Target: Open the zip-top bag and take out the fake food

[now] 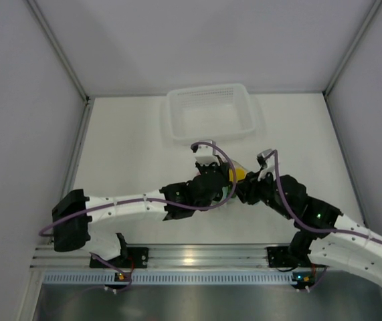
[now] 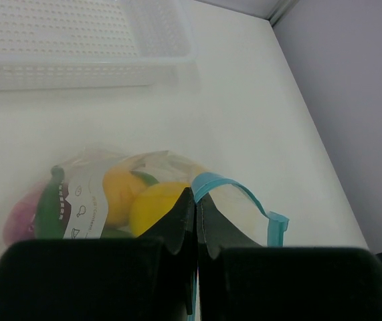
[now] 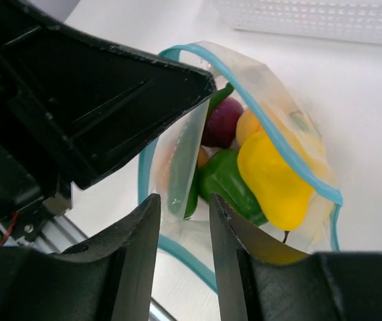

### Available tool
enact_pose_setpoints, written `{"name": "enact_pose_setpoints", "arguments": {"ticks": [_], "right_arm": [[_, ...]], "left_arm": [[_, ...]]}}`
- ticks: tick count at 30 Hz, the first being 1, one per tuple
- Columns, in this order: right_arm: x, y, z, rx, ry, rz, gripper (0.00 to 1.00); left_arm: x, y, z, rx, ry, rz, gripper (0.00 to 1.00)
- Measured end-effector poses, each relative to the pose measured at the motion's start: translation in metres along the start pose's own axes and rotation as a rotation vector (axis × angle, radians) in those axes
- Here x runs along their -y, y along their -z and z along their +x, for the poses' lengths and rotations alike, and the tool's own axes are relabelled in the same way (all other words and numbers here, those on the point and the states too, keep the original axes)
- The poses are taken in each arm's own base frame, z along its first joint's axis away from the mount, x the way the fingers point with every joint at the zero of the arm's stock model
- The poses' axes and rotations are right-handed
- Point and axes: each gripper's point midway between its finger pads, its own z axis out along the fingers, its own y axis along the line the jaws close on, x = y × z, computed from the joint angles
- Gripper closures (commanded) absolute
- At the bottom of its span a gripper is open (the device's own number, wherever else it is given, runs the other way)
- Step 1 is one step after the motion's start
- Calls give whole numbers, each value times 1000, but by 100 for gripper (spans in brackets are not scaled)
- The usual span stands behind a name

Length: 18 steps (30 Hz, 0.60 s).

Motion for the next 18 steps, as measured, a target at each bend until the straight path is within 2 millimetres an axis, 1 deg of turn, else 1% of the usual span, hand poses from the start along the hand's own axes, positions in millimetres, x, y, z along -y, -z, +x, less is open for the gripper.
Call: {"name": "enact_pose_setpoints", "arguments": {"ticks": [3, 5, 8, 10, 11, 14, 15, 17, 18], "right_arm": [[11, -7, 4, -9, 15, 64, 59], [21, -13, 9, -25, 36, 120, 55], [38, -22, 16, -46, 71, 217, 53], [44, -26, 20, -53, 88, 255, 51], [47, -29, 21, -54, 95, 269, 49], [55, -39, 25, -62, 116, 319, 47], [59, -42, 26, -63, 118, 338, 43], [68, -47, 28, -66, 119, 379, 33], [75, -49, 28, -63, 117, 408, 31]], "left_arm": [[3, -2, 4, -12, 5, 7, 100], [5, -3, 7, -20, 8, 13, 100], [7, -3, 9, -27, 13, 18, 100], [8, -3, 10, -34, 17, 26, 100], [9, -3, 10, -39, 20, 30, 100], [10, -2, 13, -52, 26, 36, 100], [9, -2, 14, -58, 25, 34, 100], [5, -3, 16, -70, 28, 25, 100], [5, -4, 16, -73, 36, 23, 100]]}}
